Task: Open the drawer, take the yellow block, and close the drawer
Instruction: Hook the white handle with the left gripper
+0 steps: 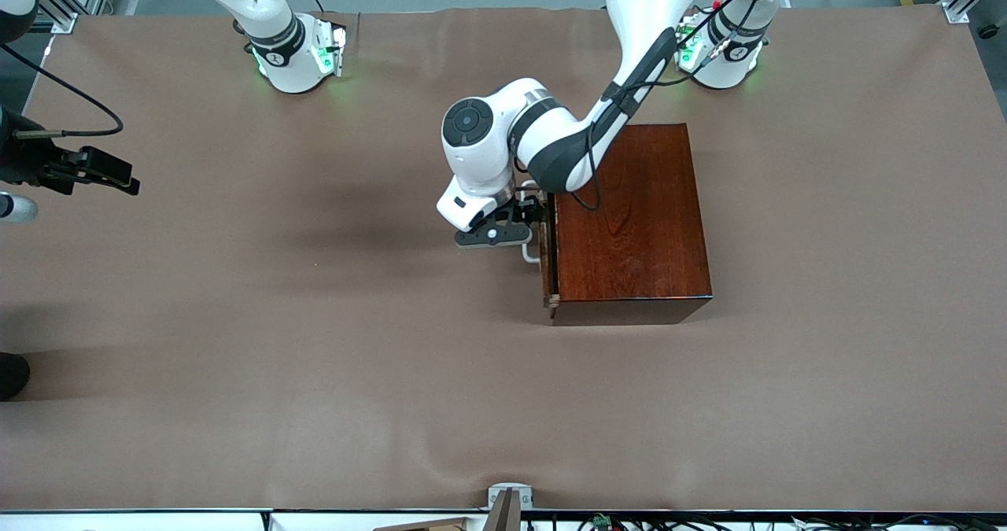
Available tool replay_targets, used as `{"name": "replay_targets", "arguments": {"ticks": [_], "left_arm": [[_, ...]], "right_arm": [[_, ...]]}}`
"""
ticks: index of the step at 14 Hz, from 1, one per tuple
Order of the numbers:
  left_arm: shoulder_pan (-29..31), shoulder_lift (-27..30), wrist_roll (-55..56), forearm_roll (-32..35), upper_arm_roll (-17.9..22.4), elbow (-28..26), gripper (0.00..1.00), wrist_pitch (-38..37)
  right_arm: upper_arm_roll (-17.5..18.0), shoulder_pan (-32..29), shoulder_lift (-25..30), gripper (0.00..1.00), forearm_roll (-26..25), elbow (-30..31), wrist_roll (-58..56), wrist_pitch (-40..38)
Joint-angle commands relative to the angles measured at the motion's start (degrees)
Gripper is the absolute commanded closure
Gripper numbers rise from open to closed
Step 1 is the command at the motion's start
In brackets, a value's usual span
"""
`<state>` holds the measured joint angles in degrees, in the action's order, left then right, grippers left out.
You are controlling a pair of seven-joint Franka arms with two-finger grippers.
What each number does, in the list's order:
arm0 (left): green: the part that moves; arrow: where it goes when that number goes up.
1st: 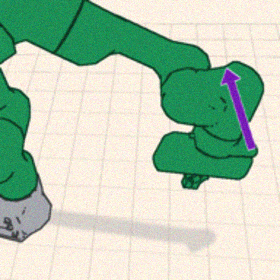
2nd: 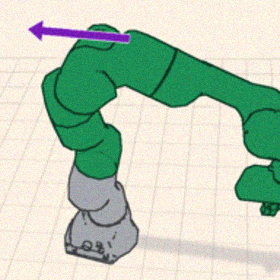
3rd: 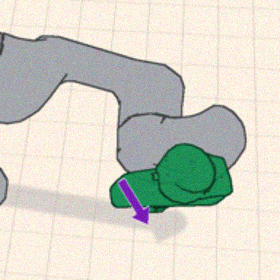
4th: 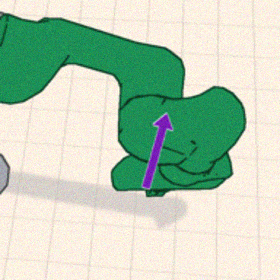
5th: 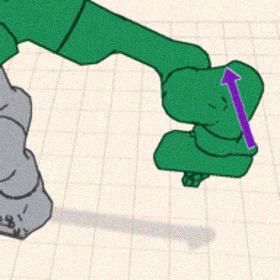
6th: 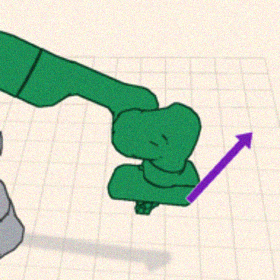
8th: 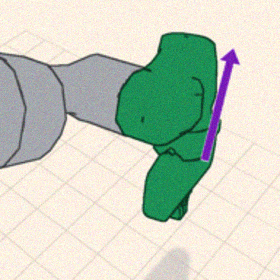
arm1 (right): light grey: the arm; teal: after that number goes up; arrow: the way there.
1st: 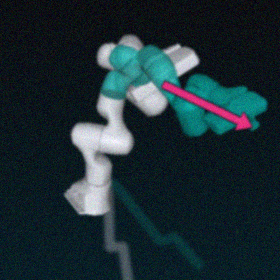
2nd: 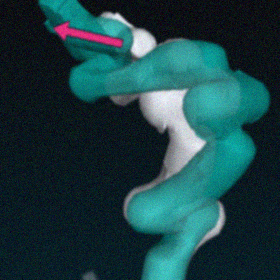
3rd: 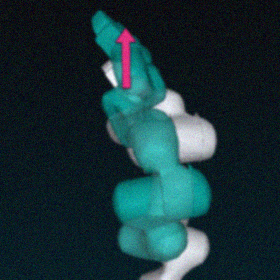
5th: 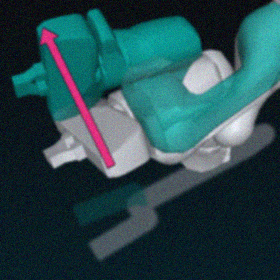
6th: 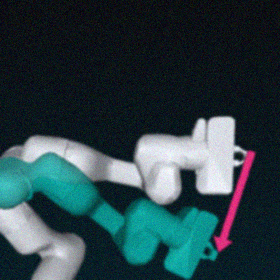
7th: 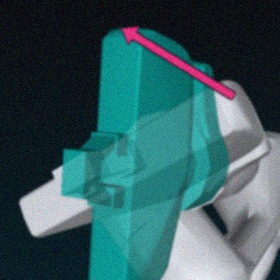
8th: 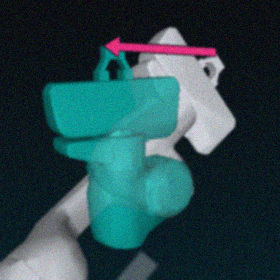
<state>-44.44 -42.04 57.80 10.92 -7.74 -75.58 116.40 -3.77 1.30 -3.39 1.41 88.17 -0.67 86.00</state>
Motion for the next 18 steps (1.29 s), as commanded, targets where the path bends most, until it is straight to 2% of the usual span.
{"name": "replay_targets", "arguments": {"ticks": [1,6,11,18], "left_arm": [[-1.7,-1.81,2.84,1.38,-0.43,2.2,0.0,4.0],[-3.55,-4.97,2.93,1.38,-0.52,5.88,0.0,6.64],[-4.96,-5.24,8.46,1.12,-0.7,5.97,0.0,8.4],[-6.01,-5.24,10.4,-1.43,-0.78,6.32,0.0,12.97]], "right_arm": [[0.08,-0.24,1.37,0.0,0.09,1.04,0.23,-0.3],[-0.01,-0.24,1.37,0.0,0.09,1.04,0.23,-0.39],[-0.01,-0.16,1.28,0.0,0.09,1.13,0.23,-0.48],[-0.01,-0.07,1.11,0.0,0.09,1.13,0.23,-0.39]]}}
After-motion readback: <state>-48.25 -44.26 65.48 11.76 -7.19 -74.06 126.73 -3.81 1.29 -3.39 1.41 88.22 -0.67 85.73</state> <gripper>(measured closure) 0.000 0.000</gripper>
